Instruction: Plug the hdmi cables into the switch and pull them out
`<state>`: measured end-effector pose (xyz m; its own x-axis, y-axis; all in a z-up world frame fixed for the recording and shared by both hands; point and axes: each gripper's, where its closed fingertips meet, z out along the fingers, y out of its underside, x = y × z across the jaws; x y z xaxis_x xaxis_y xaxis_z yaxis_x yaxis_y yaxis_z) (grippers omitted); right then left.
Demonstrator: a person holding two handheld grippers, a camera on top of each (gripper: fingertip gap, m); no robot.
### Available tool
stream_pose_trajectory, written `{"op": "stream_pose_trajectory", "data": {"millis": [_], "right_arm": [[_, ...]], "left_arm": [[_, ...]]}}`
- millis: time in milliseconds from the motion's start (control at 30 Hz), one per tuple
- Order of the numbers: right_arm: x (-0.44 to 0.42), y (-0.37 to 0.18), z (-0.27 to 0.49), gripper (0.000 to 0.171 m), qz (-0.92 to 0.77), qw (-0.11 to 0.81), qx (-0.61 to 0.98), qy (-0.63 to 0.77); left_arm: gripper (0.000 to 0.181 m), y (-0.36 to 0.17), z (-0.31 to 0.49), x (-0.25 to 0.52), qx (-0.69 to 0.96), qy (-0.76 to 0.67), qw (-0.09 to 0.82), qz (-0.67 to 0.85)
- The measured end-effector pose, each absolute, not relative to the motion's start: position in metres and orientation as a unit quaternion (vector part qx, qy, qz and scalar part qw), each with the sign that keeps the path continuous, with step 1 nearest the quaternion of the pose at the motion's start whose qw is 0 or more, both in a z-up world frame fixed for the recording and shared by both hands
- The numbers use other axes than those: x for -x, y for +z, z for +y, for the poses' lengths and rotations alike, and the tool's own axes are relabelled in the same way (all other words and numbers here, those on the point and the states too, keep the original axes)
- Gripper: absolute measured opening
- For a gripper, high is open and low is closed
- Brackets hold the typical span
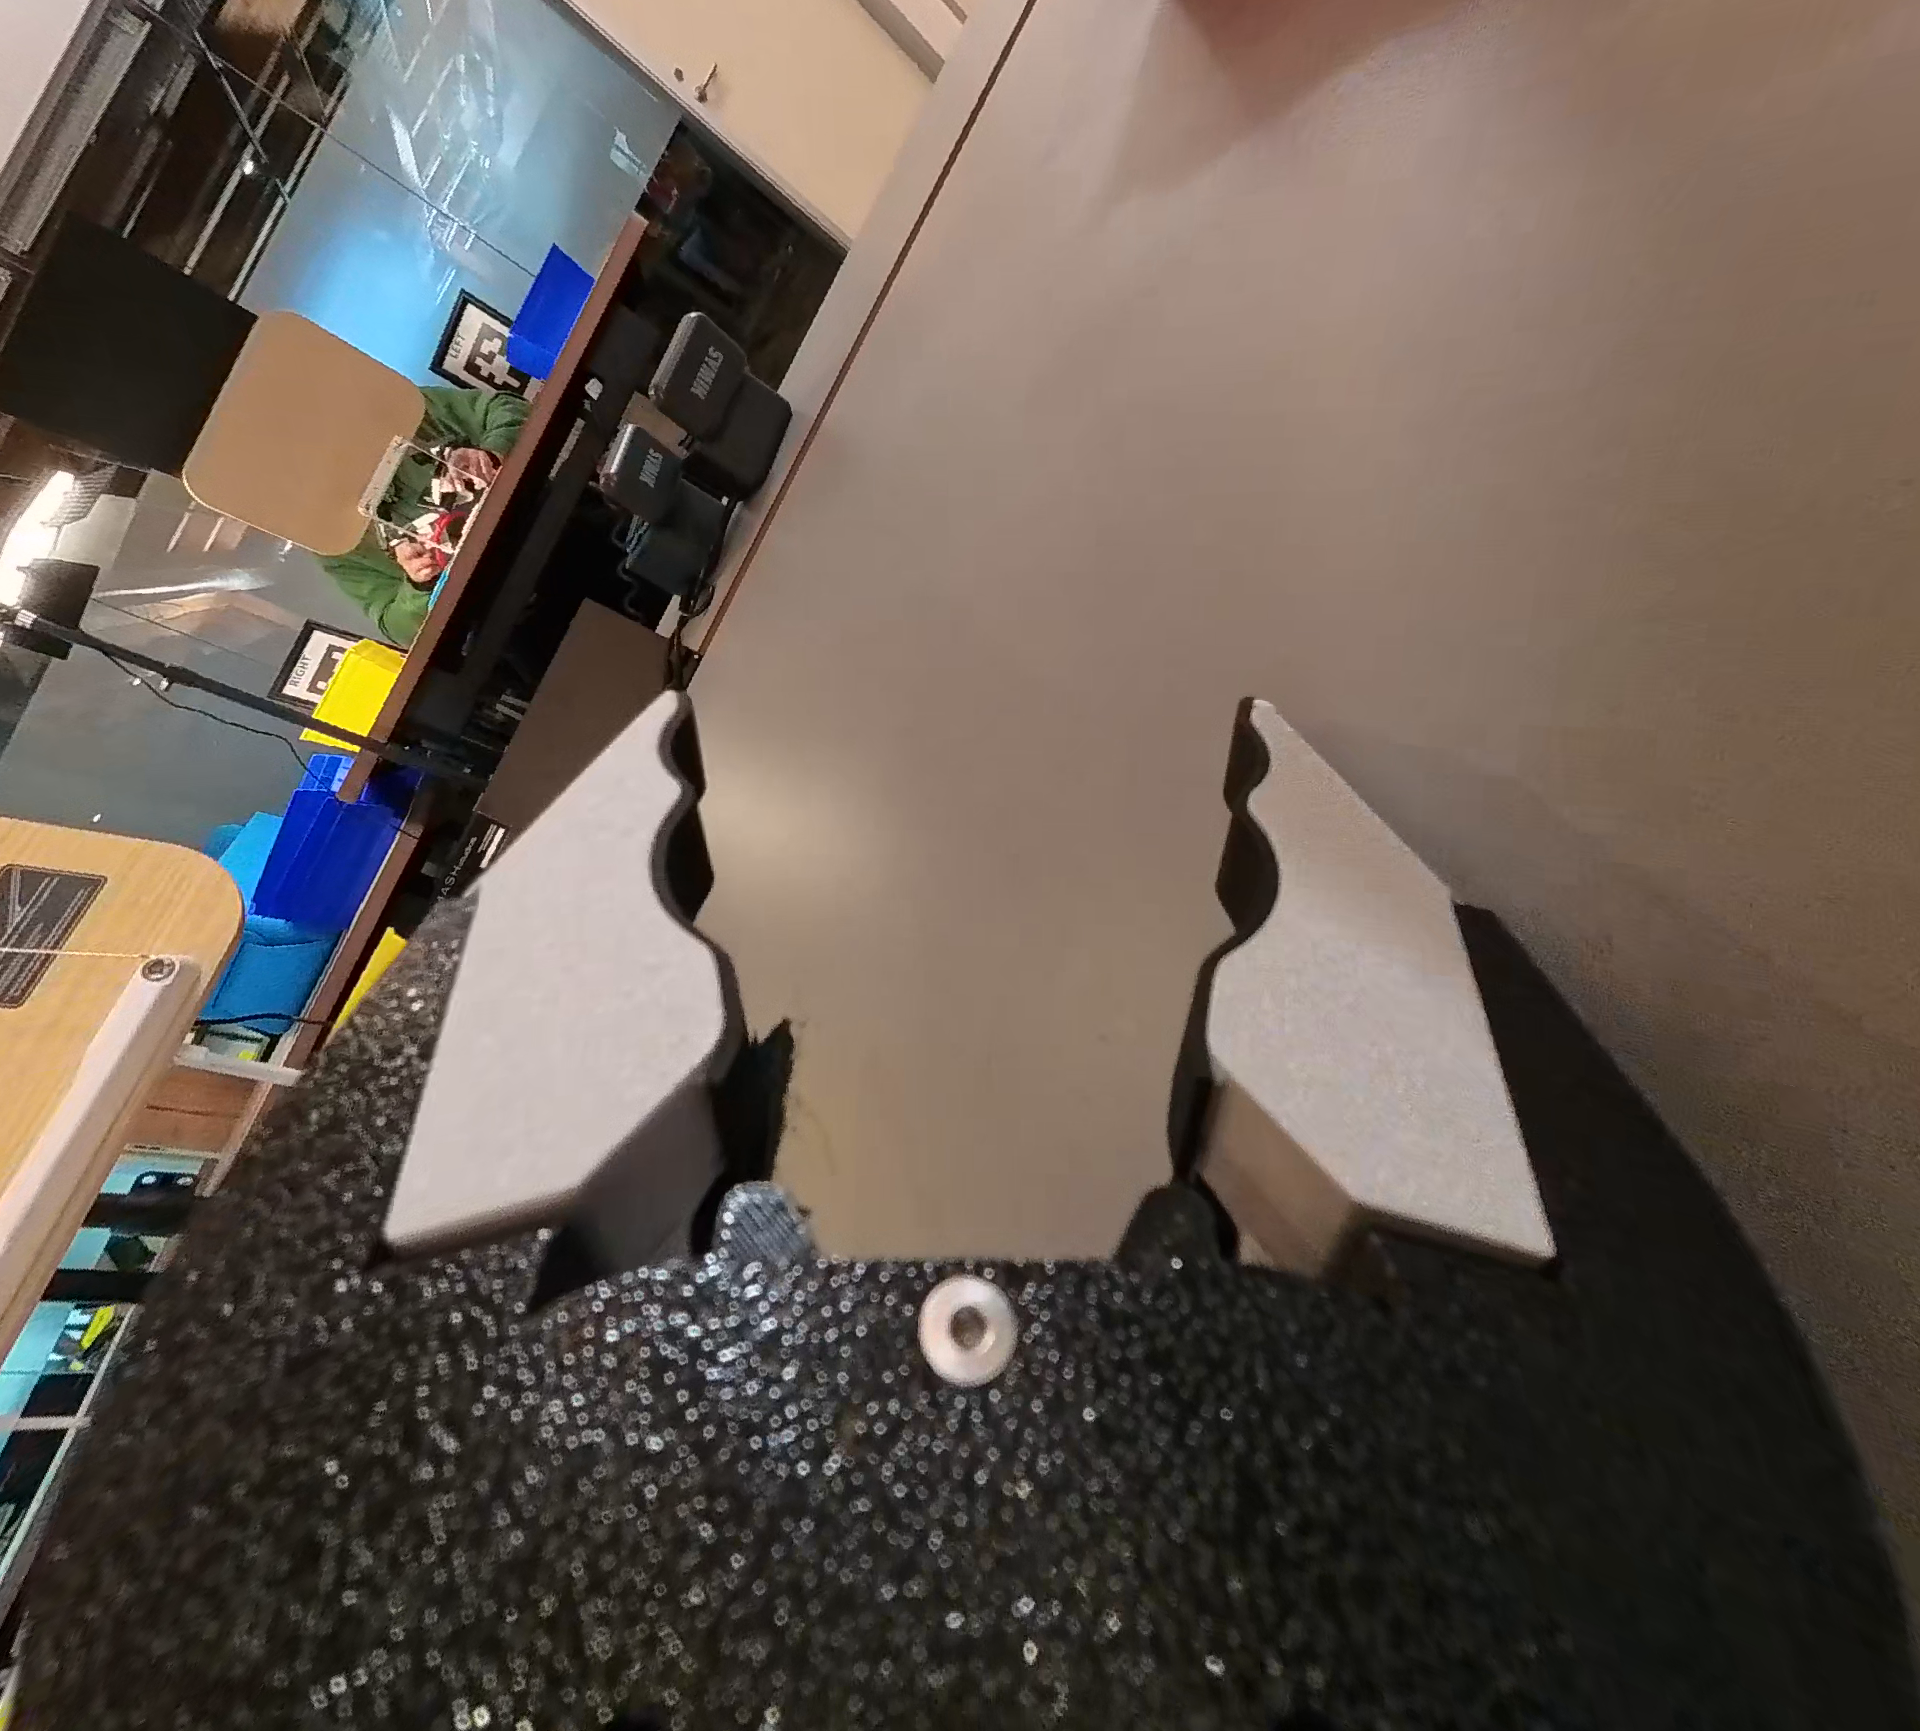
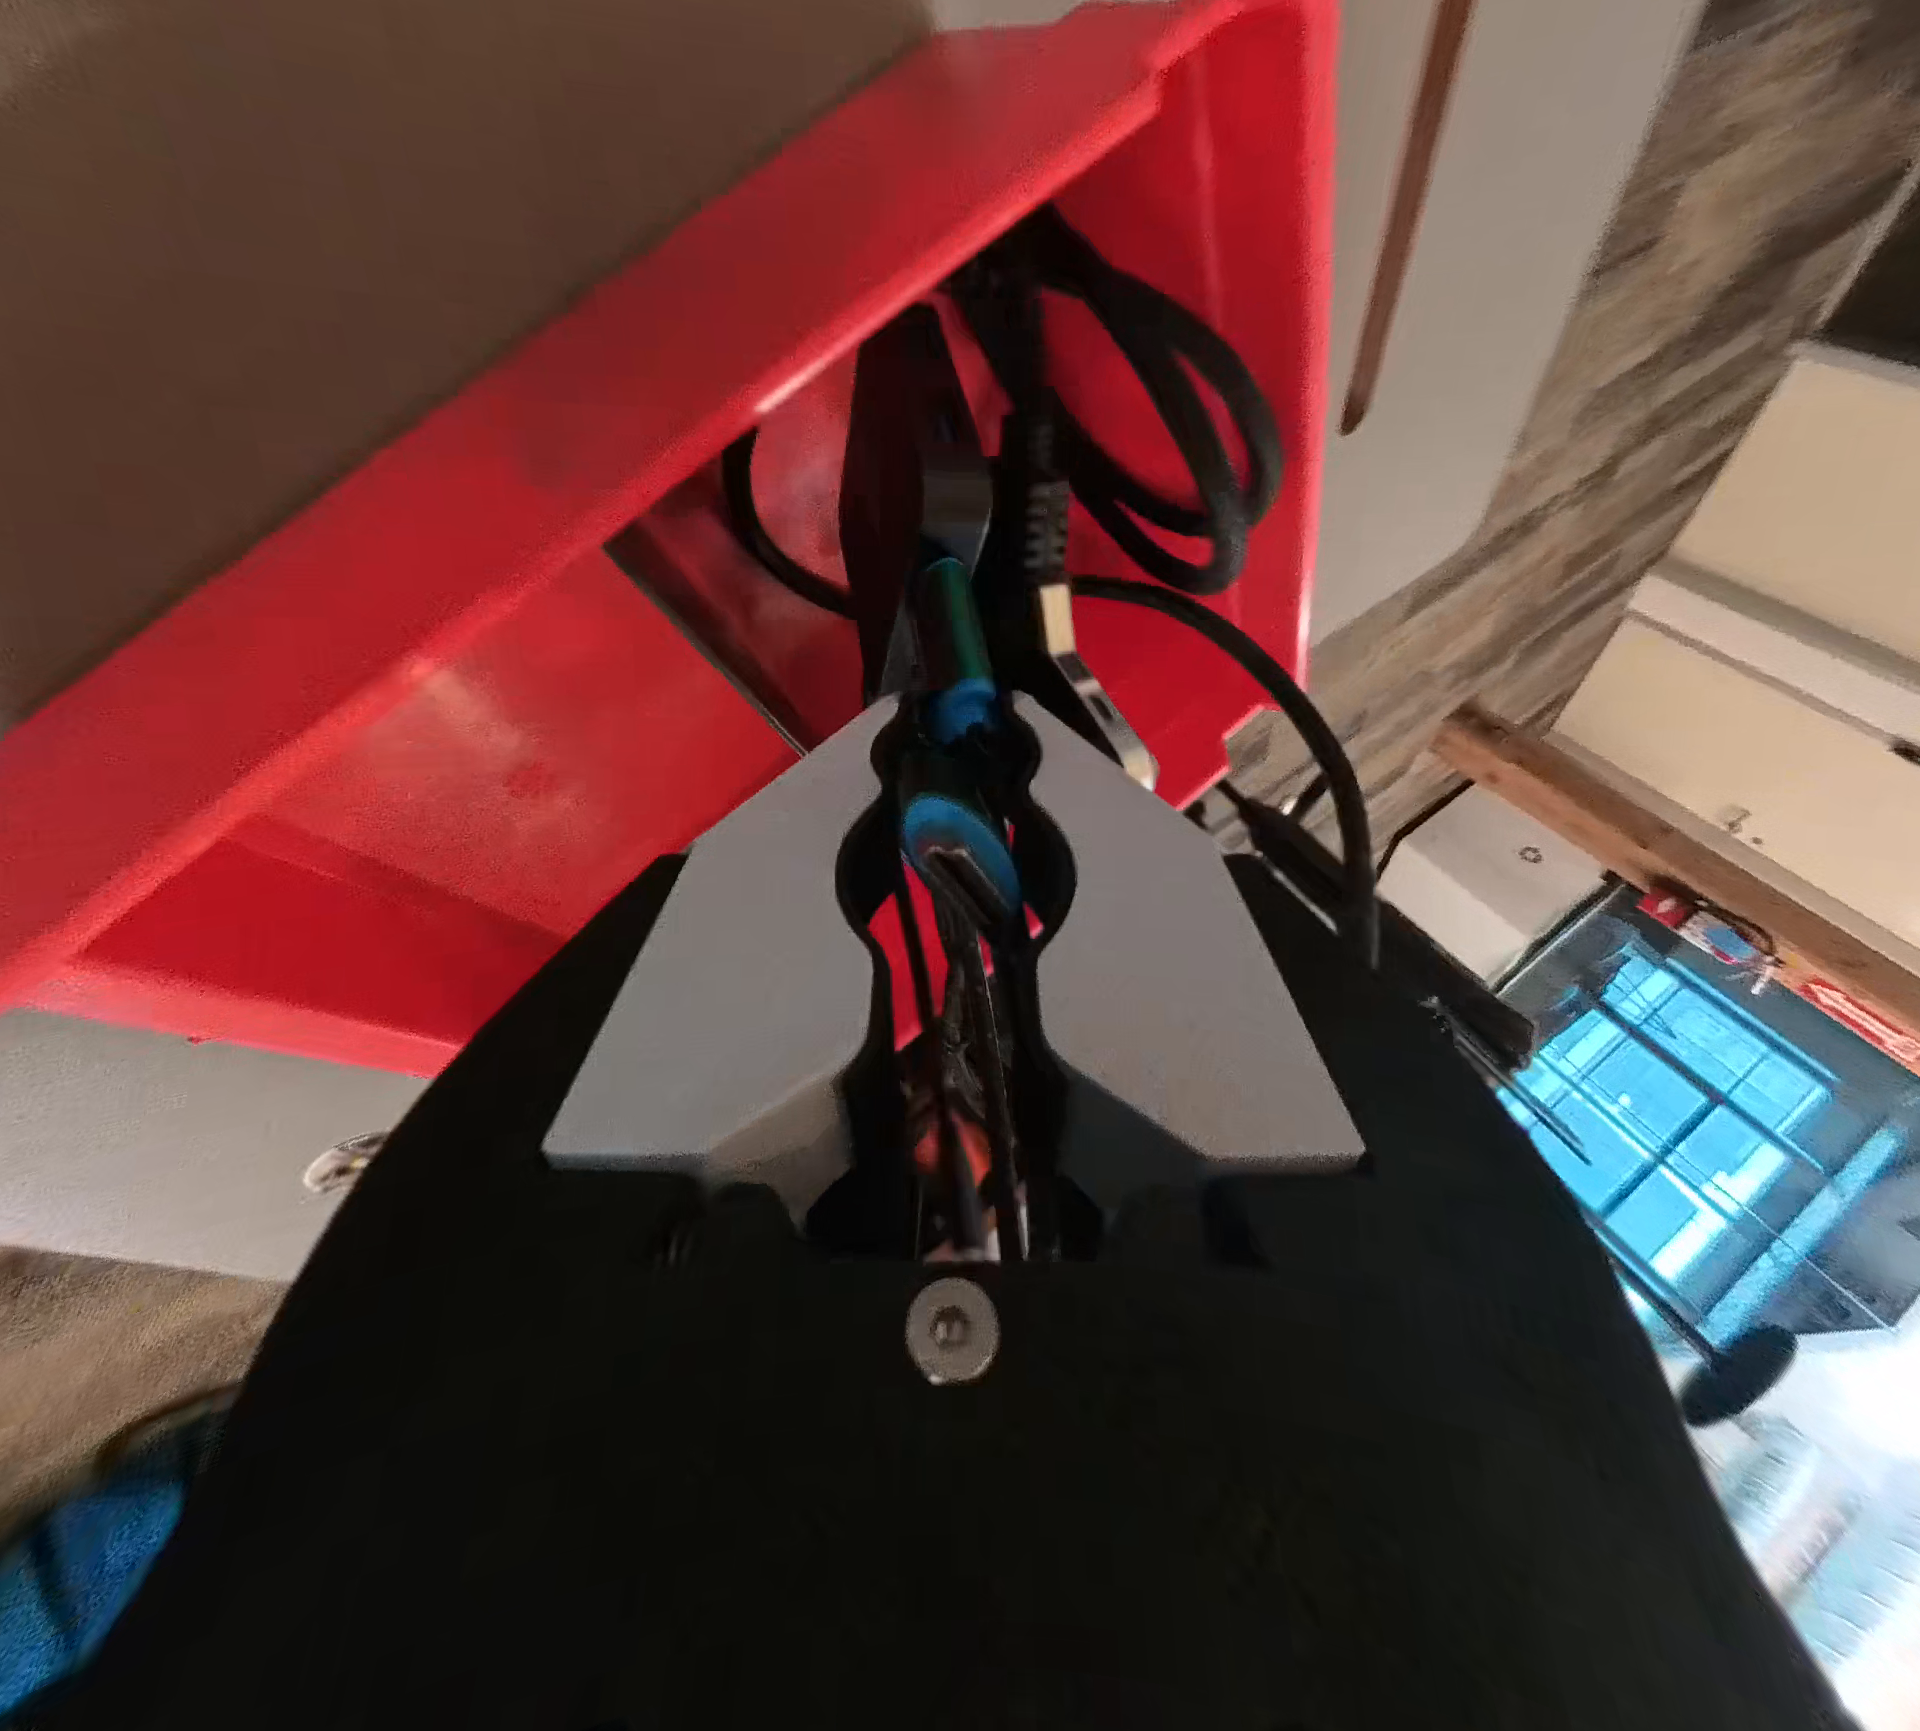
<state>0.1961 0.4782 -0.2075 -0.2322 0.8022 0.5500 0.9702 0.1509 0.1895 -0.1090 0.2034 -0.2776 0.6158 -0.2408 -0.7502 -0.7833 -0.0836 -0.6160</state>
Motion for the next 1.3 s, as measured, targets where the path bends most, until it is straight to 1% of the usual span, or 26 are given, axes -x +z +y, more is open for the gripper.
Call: {"op": "stream_pose_trajectory", "data": {"millis": [133, 233, 300, 367, 433, 600, 667, 700, 767, 833, 900, 967, 1033, 1067, 1133, 1200, 1267, 1300], "right_arm": [[-0.197, -0.242, 0.488, 0.014, -0.740, 0.106, 0.609, -0.267], [-0.194, -0.257, 0.494, 0.021, -0.735, 0.103, 0.610, -0.279], [-0.191, -0.251, 0.496, 0.026, -0.727, 0.122, 0.612, -0.288], [-0.188, -0.233, 0.499, 0.047, -0.714, 0.169, 0.611, -0.297], [-0.186, -0.211, 0.497, 0.057, -0.701, 0.226, 0.607, -0.299], [-0.179, -0.156, 0.463, 0.063, -0.658, 0.405, 0.580, -0.257], [-0.164, -0.145, 0.430, 0.063, -0.628, 0.492, 0.575, -0.182], [-0.153, -0.146, 0.408, 0.063, -0.619, 0.522, 0.574, -0.123], [-0.125, -0.160, 0.356, 0.068, -0.610, 0.547, 0.573, 0.014], [-0.097, -0.176, 0.308, 0.069, -0.596, 0.569, 0.552, 0.129], [-0.076, -0.191, 0.276, 0.069, -0.572, 0.597, 0.528, 0.195], [-0.062, -0.212, 0.262, 0.070, -0.559, 0.617, 0.510, 0.216], [-0.054, -0.233, 0.263, 0.083, -0.554, 0.623, 0.511, 0.211], [-0.053, -0.238, 0.267, 0.085, -0.539, 0.630, 0.516, 0.216], [-0.055, -0.234, 0.273, 0.084, -0.498, 0.657, 0.516, 0.231], [-0.066, -0.217, 0.280, 0.083, -0.442, 0.707, 0.501, 0.231], [-0.076, -0.207, 0.282, 0.083, -0.411, 0.738, 0.486, 0.223], [-0.080, -0.204, 0.283, 0.083, -0.406, 0.746, 0.483, 0.211]], "left_arm": [[0.097, -0.278, 0.203, 0.108, 0.695, 0.239, 0.567, 0.372], [0.096, -0.278, 0.203, 0.108, 0.695, 0.240, 0.566, 0.373], [0.096, -0.278, 0.203, 0.109, 0.696, 0.240, 0.566, 0.371], [0.096, -0.278, 0.203, 0.109, 0.698, 0.238, 0.566, 0.369], [0.096, -0.278, 0.203, 0.110, 0.699, 0.236, 0.567, 0.368], [0.098, -0.278, 0.204, 0.110, 0.699, 0.237, 0.568, 0.365], [0.100, -0.277, 0.204, 0.109, 0.701, 0.230, 0.571, 0.360], [0.102, -0.276, 0.204, 0.109, 0.702, 0.223, 0.575, 0.356], [0.105, -0.272, 0.203, 0.108, 0.702, 0.208, 0.586, 0.346], [0.107, -0.268, 0.203, 0.109, 0.700, 0.202, 0.596, 0.338], [0.109, -0.267, 0.202, 0.110, 0.699, 0.199, 0.600, 0.335], [0.115, -0.269, 0.200, 0.101, 0.696, 0.169, 0.603, 0.352], [0.119, -0.270, 0.194, 0.085, 0.688, 0.117, 0.611, 0.374], [0.122, -0.269, 0.192, 0.080, 0.686, 0.104, 0.613, 0.378], [0.126, -0.270, 0.189, 0.075, 0.682, 0.089, 0.615, 0.385], [0.131, -0.268, 0.188, 0.075, 0.682, 0.079, 0.619, 0.382], [0.129, -0.266, 0.187, 0.074, 0.686, 0.054, 0.623, 0.372], [0.123, -0.266, 0.185, 0.072, 0.688, 0.030, 0.623, 0.372]]}}
